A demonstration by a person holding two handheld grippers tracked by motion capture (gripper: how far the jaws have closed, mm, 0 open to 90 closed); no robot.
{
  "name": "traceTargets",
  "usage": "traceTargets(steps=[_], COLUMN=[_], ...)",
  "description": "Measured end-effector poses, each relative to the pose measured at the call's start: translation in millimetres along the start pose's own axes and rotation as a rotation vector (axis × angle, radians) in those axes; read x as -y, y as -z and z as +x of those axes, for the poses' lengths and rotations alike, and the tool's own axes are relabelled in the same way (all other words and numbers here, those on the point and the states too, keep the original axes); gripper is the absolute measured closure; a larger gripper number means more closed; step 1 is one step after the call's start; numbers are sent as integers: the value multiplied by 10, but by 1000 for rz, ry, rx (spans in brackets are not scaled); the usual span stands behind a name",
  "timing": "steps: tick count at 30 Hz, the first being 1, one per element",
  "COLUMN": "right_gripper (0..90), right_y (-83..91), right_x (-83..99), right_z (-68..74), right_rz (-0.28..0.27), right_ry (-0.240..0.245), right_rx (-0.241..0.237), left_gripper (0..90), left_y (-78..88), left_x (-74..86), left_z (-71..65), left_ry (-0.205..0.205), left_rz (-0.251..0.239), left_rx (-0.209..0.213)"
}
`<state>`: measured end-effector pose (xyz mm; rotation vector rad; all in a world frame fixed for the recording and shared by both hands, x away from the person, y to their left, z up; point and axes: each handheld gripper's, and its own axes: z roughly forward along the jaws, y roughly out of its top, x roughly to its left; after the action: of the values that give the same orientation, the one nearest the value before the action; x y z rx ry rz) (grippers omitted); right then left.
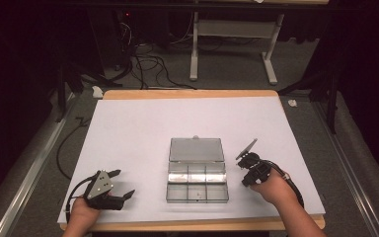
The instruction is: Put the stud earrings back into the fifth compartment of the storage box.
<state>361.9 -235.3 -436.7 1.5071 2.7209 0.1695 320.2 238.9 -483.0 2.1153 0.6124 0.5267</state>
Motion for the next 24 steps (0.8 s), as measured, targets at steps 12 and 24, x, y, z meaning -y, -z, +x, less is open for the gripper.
traceTargets(steps=[12, 24], right_gripper=[866, 866], right_y=[134, 242], right_x=[2, 11], right_z=[22, 90], right_rz=[-26, -43], right_ry=[7, 35], right_rx=[-2, -1], left_gripper=[153, 153], left_y=[1, -1], left_x=[1, -1], left_z=[1, -2], left_ry=[0, -4], left_rz=[-1, 1], left_rx=[-1, 3])
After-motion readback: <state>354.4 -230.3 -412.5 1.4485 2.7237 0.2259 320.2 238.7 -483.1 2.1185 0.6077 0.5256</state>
